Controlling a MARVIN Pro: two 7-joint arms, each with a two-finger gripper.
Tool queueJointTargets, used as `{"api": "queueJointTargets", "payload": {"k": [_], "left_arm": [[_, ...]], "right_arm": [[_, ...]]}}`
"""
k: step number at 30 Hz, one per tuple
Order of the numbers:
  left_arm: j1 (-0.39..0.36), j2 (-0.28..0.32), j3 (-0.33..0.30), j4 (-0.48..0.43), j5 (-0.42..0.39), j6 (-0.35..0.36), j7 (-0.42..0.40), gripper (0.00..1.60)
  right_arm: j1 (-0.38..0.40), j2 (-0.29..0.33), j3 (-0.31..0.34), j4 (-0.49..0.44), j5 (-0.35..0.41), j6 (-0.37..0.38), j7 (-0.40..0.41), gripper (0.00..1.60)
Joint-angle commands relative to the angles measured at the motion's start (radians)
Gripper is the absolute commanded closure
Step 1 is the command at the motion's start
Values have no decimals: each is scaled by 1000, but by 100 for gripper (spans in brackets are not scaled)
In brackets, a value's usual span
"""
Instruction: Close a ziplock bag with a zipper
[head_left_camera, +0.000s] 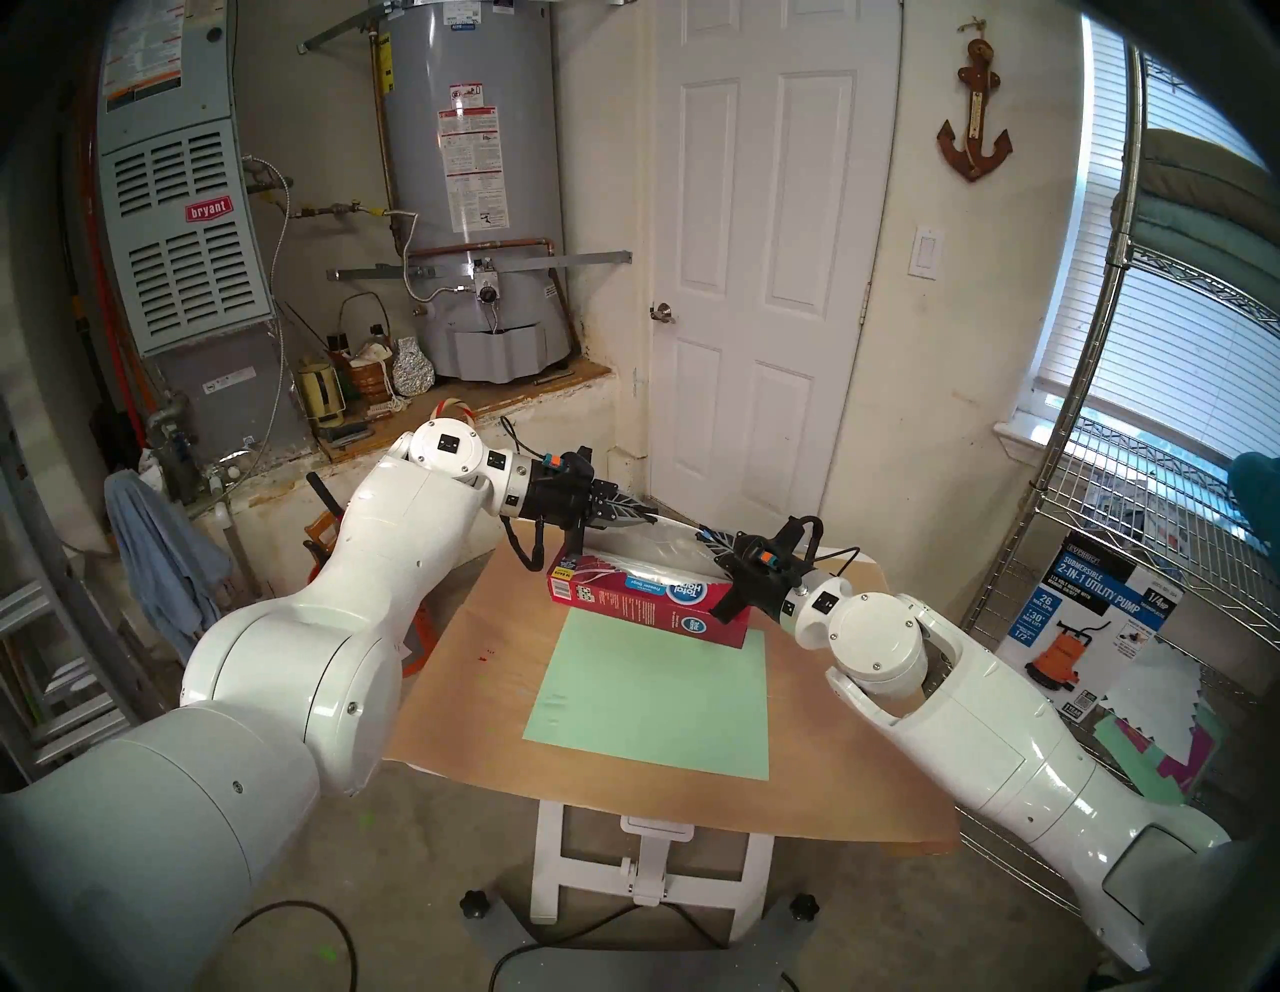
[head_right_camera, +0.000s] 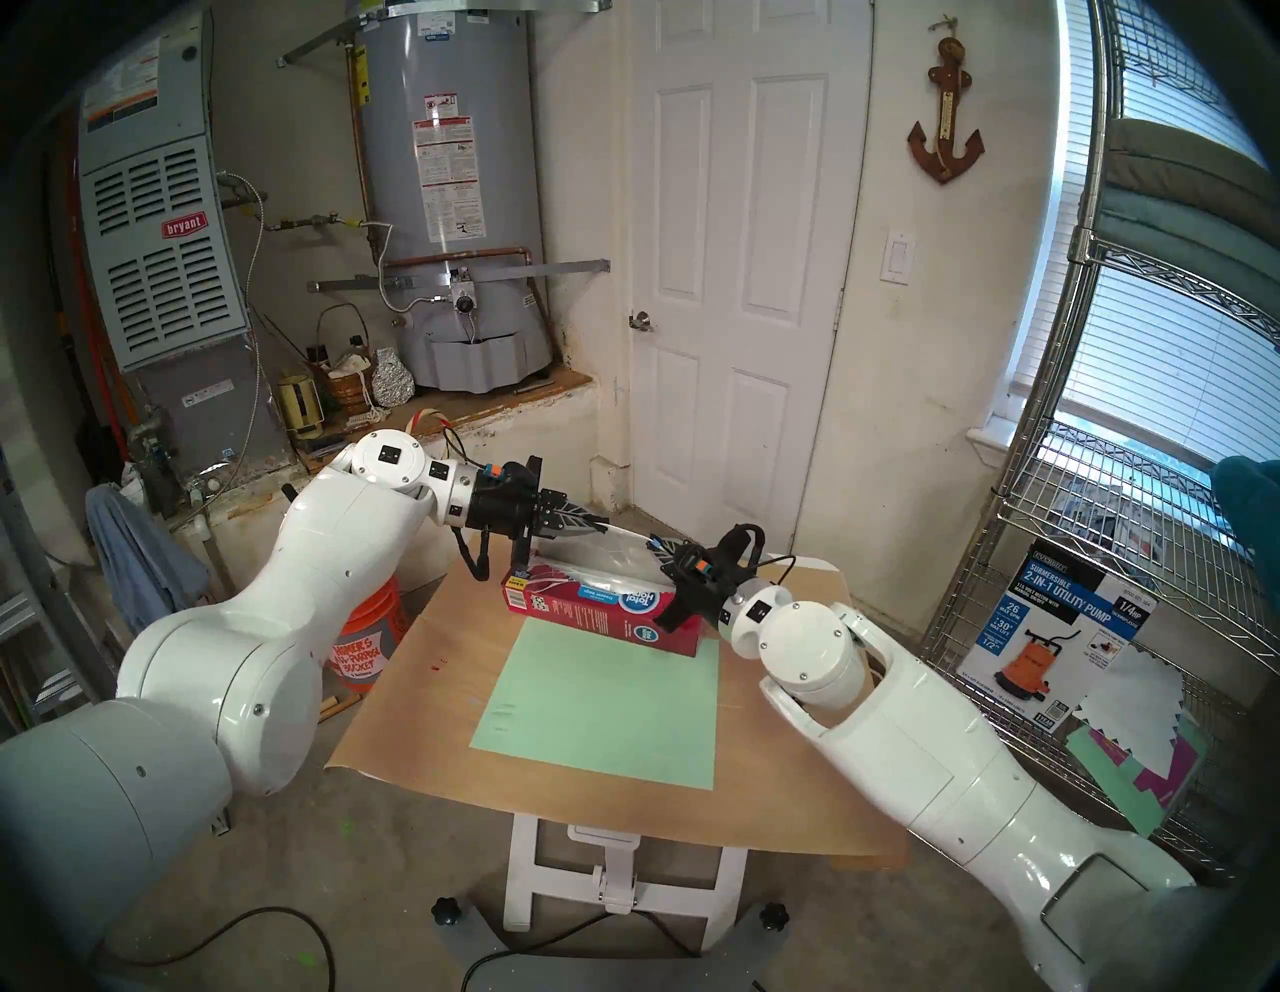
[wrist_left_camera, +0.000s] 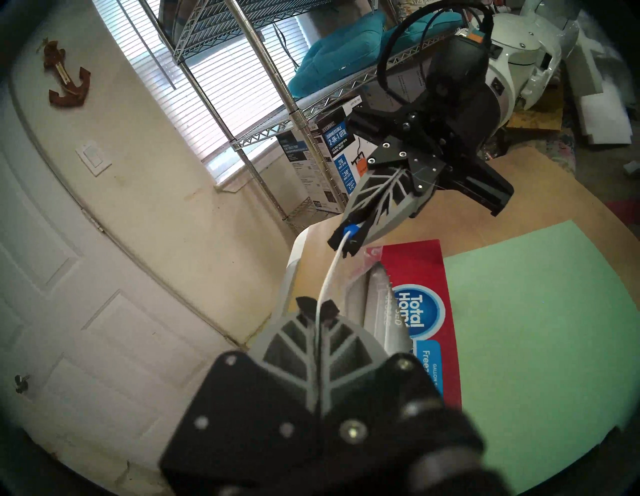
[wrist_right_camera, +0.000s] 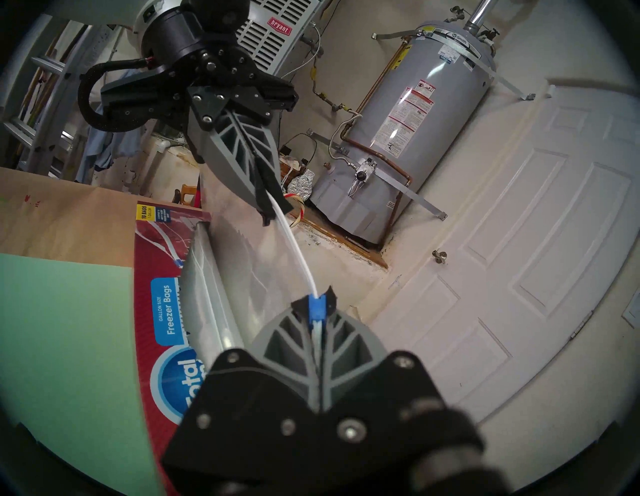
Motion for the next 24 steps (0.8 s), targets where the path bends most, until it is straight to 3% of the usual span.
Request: {"api": "queueJointTargets", "payload": {"k": [1, 24], "left_arm": [[-14, 35, -3, -47, -55, 22, -76, 160], [59, 72, -6, -155, -120, 81, -76, 160]], "right_arm": [[-17, 43, 27, -18, 9, 1, -3, 160], [-78, 140, 76, -41, 28, -8, -4, 160]]}}
